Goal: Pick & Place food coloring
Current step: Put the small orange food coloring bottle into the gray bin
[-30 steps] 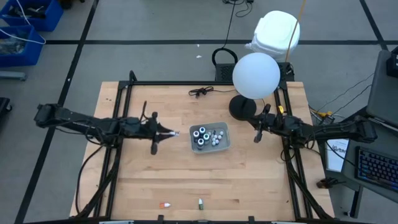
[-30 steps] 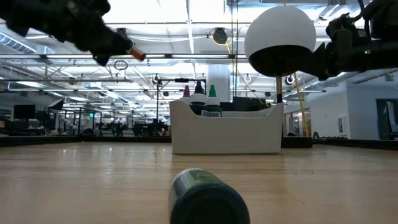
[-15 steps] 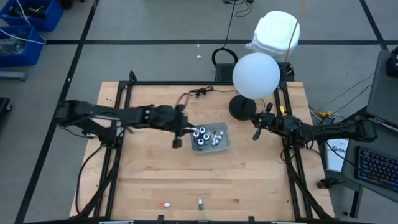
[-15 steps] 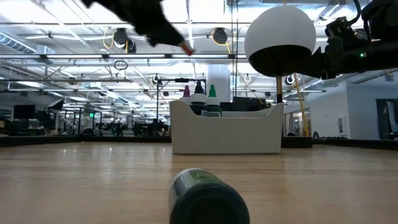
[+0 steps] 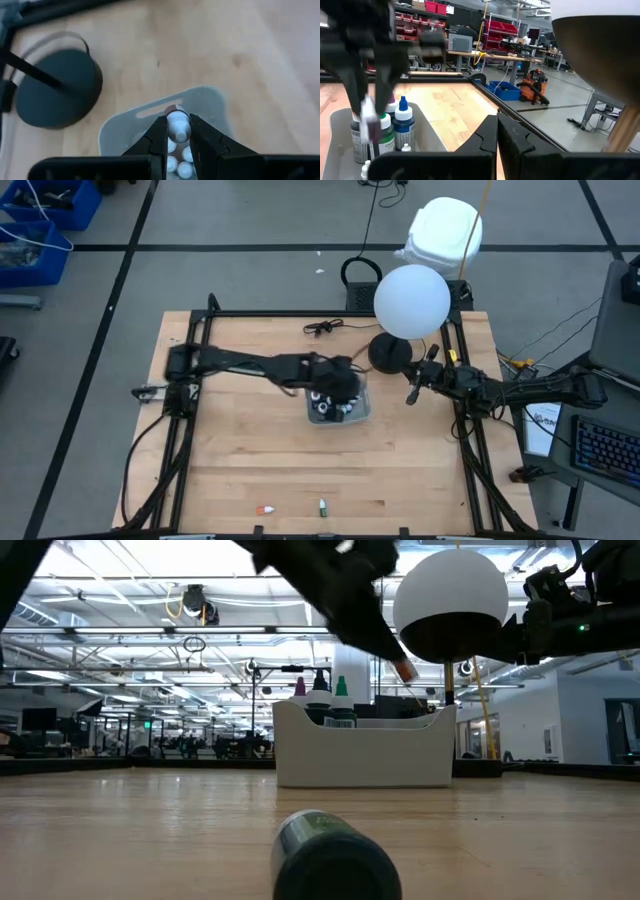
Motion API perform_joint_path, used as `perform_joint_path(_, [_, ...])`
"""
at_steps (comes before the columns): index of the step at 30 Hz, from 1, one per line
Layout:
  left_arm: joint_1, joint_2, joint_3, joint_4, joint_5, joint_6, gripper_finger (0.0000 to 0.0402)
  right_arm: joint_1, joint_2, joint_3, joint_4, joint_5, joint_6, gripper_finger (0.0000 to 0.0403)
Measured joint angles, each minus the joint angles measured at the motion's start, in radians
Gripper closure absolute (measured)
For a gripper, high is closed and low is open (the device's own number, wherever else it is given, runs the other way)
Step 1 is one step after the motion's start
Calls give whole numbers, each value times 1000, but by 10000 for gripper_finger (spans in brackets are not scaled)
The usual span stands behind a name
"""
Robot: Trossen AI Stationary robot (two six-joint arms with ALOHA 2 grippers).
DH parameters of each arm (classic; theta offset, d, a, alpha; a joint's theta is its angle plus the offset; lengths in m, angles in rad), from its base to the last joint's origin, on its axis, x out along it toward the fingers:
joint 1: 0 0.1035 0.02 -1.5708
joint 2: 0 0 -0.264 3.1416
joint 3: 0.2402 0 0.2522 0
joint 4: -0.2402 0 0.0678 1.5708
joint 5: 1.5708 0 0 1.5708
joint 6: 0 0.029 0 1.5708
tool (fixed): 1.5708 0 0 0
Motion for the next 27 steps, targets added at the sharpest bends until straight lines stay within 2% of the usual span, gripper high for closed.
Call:
perform_joint_path(6, [5,174,219,-201,-61,8,344,0,0,0,-10,-3,3,403])
perform_joint_path(11, [1,267,341,-309,-78,8,344,0,0,0,-16,-3,9,403])
perform_joint_path(27, [-17,300,362,-315,-42,8,344,0,0,0,-23,-4,10,403])
